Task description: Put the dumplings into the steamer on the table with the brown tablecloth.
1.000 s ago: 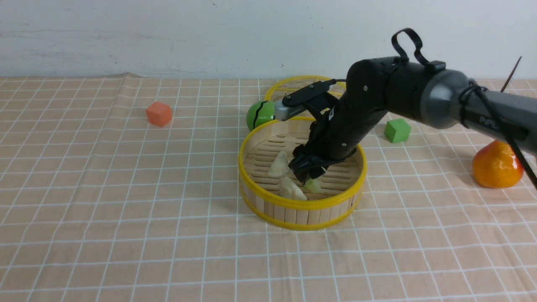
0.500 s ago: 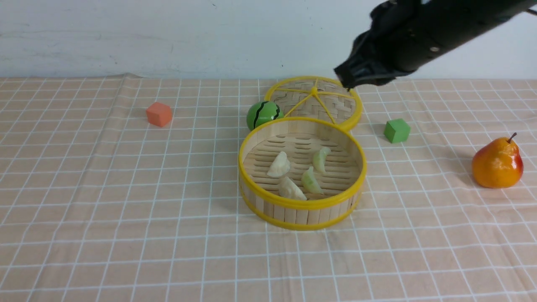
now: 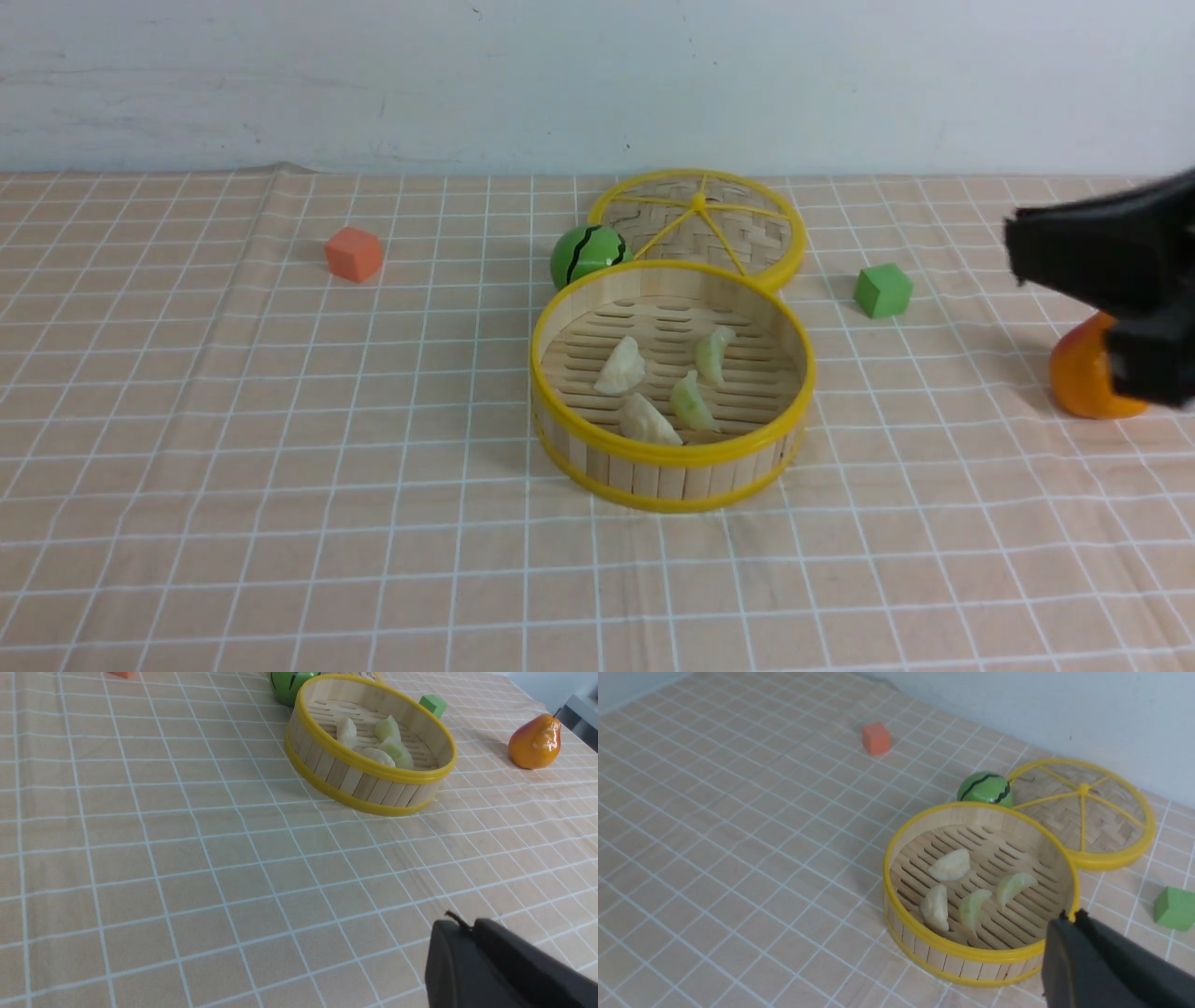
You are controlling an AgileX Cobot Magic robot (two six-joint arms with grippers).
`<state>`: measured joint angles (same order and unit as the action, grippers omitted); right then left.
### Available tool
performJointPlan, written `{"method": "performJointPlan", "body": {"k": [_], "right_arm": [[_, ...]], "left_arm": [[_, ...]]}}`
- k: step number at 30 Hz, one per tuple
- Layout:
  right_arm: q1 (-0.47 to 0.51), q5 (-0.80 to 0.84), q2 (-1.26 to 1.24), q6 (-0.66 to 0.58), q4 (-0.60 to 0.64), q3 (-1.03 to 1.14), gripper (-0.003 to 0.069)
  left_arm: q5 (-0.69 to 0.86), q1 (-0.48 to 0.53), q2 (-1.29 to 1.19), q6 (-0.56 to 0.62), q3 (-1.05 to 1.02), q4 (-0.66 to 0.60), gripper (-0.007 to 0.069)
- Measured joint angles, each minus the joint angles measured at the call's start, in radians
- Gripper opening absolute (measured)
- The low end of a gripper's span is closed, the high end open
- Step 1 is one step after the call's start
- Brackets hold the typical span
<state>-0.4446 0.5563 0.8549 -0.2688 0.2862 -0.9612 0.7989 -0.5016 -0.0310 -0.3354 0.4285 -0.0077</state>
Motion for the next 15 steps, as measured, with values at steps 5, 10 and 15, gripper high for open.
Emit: {"method": "performJointPlan", "body": {"k": [5, 10, 15], "right_arm": [[0.000, -0.013, -0.193, 0.000, 0.004, 0.090, -0.0010], [0.000, -0.003, -0.305, 0.000, 0.007, 0.103, -0.0005], [0.000, 0.008, -0.389, 0.000, 0.008, 0.103, -0.0001]], "left_arm": [[0.000, 0.000, 0.000, 0.000, 0.000, 0.000, 0.0038], [0.000, 0.000, 0.000, 0.000, 0.000, 0.000, 0.0039], [0.000, 0.000, 0.000, 0.000, 0.000, 0.000, 0.0047]]}}
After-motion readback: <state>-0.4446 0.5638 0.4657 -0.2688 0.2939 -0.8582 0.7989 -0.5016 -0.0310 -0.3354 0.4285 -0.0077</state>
